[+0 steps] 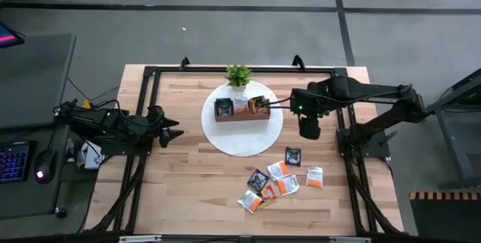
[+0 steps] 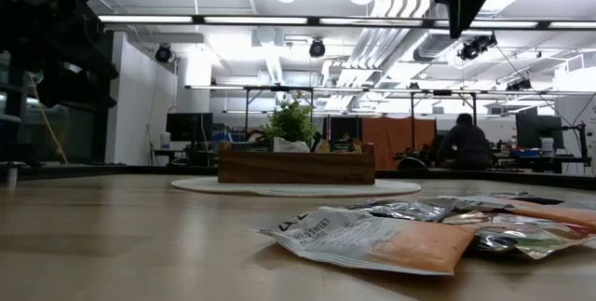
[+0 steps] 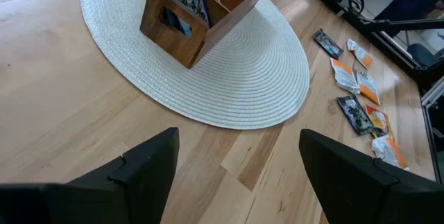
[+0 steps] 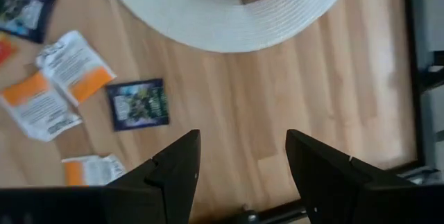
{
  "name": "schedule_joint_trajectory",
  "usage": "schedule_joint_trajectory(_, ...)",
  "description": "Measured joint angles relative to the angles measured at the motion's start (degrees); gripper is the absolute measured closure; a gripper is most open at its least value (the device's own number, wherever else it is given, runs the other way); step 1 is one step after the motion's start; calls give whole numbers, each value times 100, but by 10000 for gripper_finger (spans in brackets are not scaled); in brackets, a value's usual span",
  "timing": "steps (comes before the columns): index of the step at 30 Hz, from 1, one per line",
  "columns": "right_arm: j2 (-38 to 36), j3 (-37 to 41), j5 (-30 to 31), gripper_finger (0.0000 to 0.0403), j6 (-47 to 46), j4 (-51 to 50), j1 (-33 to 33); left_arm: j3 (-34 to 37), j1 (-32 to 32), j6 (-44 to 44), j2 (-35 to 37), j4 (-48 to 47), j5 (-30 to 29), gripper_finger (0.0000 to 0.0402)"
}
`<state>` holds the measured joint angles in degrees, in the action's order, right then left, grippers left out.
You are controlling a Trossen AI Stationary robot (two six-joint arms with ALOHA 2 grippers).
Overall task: Pick & Place Tea
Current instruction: Put the black tea bag into the left section of the wooden organizer
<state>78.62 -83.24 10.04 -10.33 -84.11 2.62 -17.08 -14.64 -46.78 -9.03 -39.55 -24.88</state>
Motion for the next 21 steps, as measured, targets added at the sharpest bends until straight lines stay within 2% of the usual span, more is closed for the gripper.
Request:
schedule_joint_trajectory(3, -102, 430, -512, 194, 11, 232, 38, 0, -1, 0, 2, 0, 0, 105)
schedule_joint_trajectory(7, -472, 1548, -1495, 194, -21, 1222, 39, 0, 0, 0, 2, 0, 0, 105)
schedule_joint_trajectory(9, -657, 2105, -1752, 194, -130, 1773, 36, 0, 0, 0, 2, 0, 0, 105)
schedule_joint_trajectory(14, -953, 3291, -2000, 194, -642, 2730, 38, 0, -1, 0, 2, 0, 0, 105)
schedule_joint_trajectory(21, -974, 4415, -2162, 194, -1369, 3839, 36, 0, 1, 0, 2, 0, 0, 105)
